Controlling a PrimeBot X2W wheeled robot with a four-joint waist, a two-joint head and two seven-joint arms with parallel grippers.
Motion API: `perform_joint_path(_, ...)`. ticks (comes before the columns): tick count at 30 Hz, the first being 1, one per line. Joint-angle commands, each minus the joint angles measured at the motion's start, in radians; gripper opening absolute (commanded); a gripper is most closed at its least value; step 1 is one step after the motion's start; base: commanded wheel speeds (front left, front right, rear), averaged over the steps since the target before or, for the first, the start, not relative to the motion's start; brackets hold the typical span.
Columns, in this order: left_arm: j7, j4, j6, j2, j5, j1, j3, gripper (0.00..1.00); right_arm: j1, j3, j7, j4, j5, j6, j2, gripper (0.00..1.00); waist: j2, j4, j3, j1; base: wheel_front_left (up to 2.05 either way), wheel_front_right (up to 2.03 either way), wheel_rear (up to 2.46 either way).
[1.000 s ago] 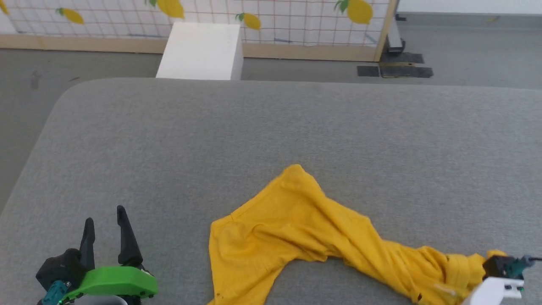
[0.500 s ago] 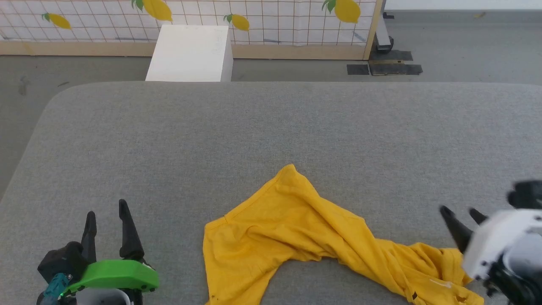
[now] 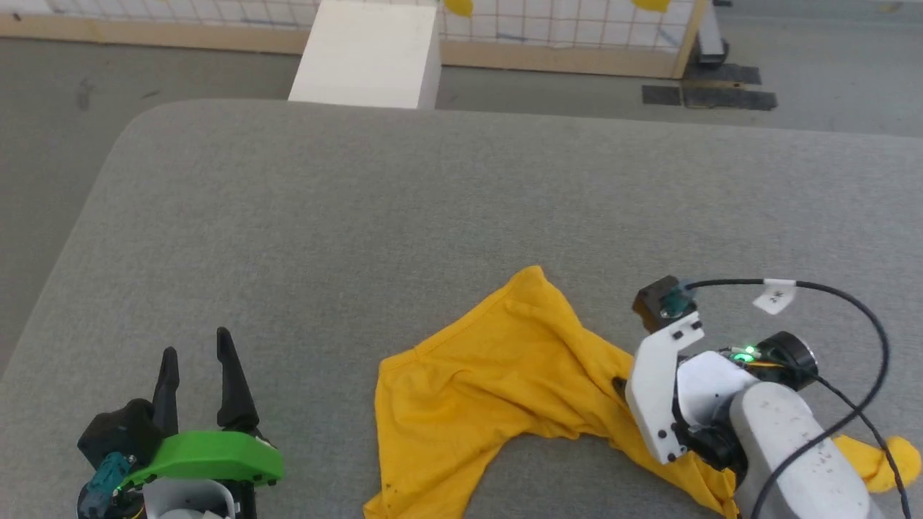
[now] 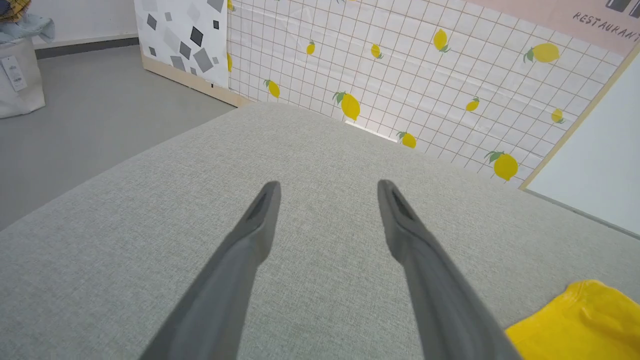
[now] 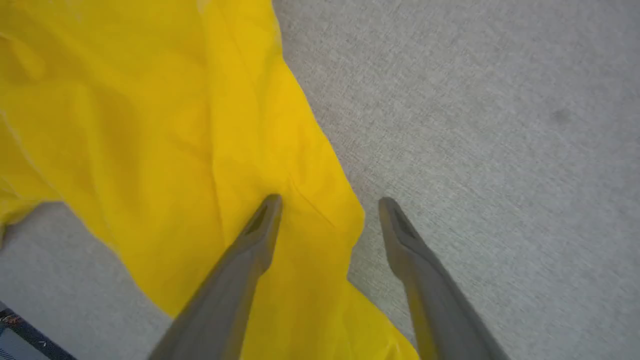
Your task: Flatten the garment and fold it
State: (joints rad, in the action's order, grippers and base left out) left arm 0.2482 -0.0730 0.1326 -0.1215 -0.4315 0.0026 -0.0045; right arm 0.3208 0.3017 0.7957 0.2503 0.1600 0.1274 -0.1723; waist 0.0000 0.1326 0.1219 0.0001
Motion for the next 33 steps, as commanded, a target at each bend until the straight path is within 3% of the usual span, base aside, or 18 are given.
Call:
perform_joint_path(1,0.004,-0.004,-0.002,0.006,-0.011,-0.018,-0.001,1.00,0.017,0.006,-0.001,0.041,-0.010,0.003,0.003,1.00,0.0000,0.029,0.024,-0.0001,0.00,0.00,0.00)
perform_joint_path(6,0.007,-0.012,-0.005,0.012,-0.014,-0.016,0.000,1.00,0.034,0.036,0.012,0.145,-0.015,0.003,0.018,1.00,0.0000,0.039,0.031,-0.0001,0.00,0.00,0.00)
perform_joint_path(7,0.008,-0.013,-0.004,0.014,-0.015,-0.015,0.001,1.00,0.036,0.035,0.010,0.155,0.000,0.003,0.023,0.34,0.0000,0.037,0.029,-0.0001,0.00,0.00,0.00)
perform_joint_path(8,0.009,-0.014,-0.003,0.014,-0.015,-0.012,0.003,1.00,0.040,0.036,0.006,0.159,0.011,0.003,0.026,0.00,0.0000,0.033,0.027,-0.0001,0.00,0.00,0.00)
perform_joint_path(12,0.010,-0.015,-0.005,0.011,-0.012,-0.007,0.008,1.00,0.075,-0.006,-0.063,0.136,0.065,0.003,0.024,0.00,0.0000,0.006,0.012,-0.0001,0.00,0.00,0.00)
perform_joint_path(17,0.011,-0.015,-0.009,0.005,-0.007,-0.009,0.005,1.00,0.121,-0.219,-0.212,0.066,0.046,0.003,0.024,0.00,0.0000,-0.032,-0.013,-0.0001,0.00,0.00,0.00)
perform_joint_path(21,0.010,-0.018,-0.011,0.005,-0.007,-0.010,-0.003,1.00,0.084,-0.422,-0.263,-0.008,-0.046,0.003,0.014,0.00,0.0000,-0.057,-0.028,-0.0001,0.00,0.00,0.00)
perform_joint_path(25,0.010,-0.019,-0.013,0.005,-0.009,-0.010,-0.009,1.00,-0.031,-0.568,-0.210,-0.078,-0.129,0.003,0.040,0.00,0.0000,-0.077,-0.027,-0.0001,0.00,0.00,0.00)
perform_joint_path(31,0.008,-0.022,-0.014,0.002,-0.012,-0.016,-0.014,1.00,-0.210,-0.542,-0.067,-0.085,-0.093,0.003,0.089,0.00,0.0000,-0.099,-0.011,-0.0001,0.00,0.00,0.00)
perform_joint_path(32,0.007,-0.022,-0.015,0.001,-0.012,-0.019,-0.016,1.00,-0.222,-0.538,-0.065,-0.087,-0.079,0.003,0.095,0.16,0.0000,-0.101,-0.010,-0.0001,0.00,0.00,0.00)
perform_joint_path(33,0.005,-0.024,-0.016,-0.001,-0.013,-0.023,-0.017,1.00,-0.232,-0.538,-0.071,-0.093,-0.063,0.003,0.101,1.00,0.0000,-0.102,-0.008,-0.0001,0.00,0.00,0.00)
